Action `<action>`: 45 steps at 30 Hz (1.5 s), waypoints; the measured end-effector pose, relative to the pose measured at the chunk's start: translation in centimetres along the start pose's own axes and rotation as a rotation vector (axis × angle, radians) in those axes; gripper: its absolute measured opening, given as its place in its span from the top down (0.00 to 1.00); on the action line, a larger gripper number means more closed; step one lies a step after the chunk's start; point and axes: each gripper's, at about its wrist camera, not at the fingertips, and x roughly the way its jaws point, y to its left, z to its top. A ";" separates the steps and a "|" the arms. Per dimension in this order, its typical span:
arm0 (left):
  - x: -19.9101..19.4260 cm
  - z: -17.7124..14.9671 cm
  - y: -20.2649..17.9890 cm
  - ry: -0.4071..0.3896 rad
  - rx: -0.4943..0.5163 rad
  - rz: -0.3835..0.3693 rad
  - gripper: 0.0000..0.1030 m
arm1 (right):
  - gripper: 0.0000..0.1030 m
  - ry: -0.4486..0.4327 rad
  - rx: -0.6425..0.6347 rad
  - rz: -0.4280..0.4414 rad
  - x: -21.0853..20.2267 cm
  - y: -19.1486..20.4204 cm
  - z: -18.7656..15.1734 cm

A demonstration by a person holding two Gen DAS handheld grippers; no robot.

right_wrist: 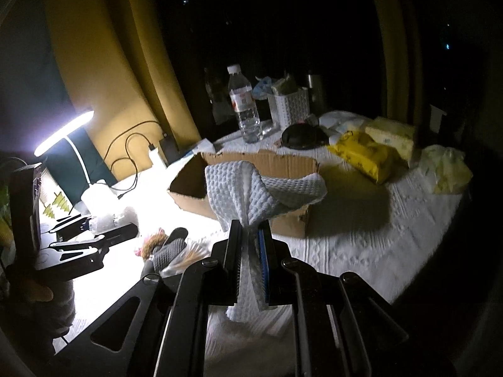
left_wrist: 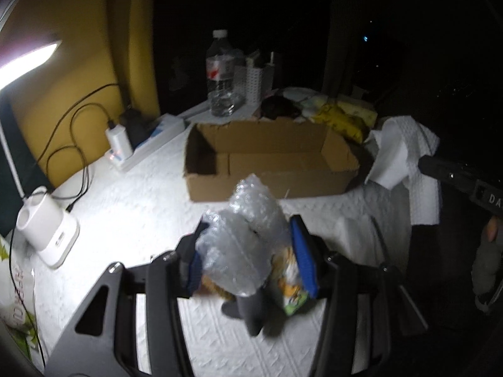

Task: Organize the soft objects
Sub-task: 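Lift and carry the bubble wrap and paper towel toward the cardboard box with both tools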

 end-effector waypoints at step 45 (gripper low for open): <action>13.8 8.7 -4.4 0.023 -0.032 -0.098 0.51 | 0.89 0.084 -0.019 0.117 13.2 -4.9 5.5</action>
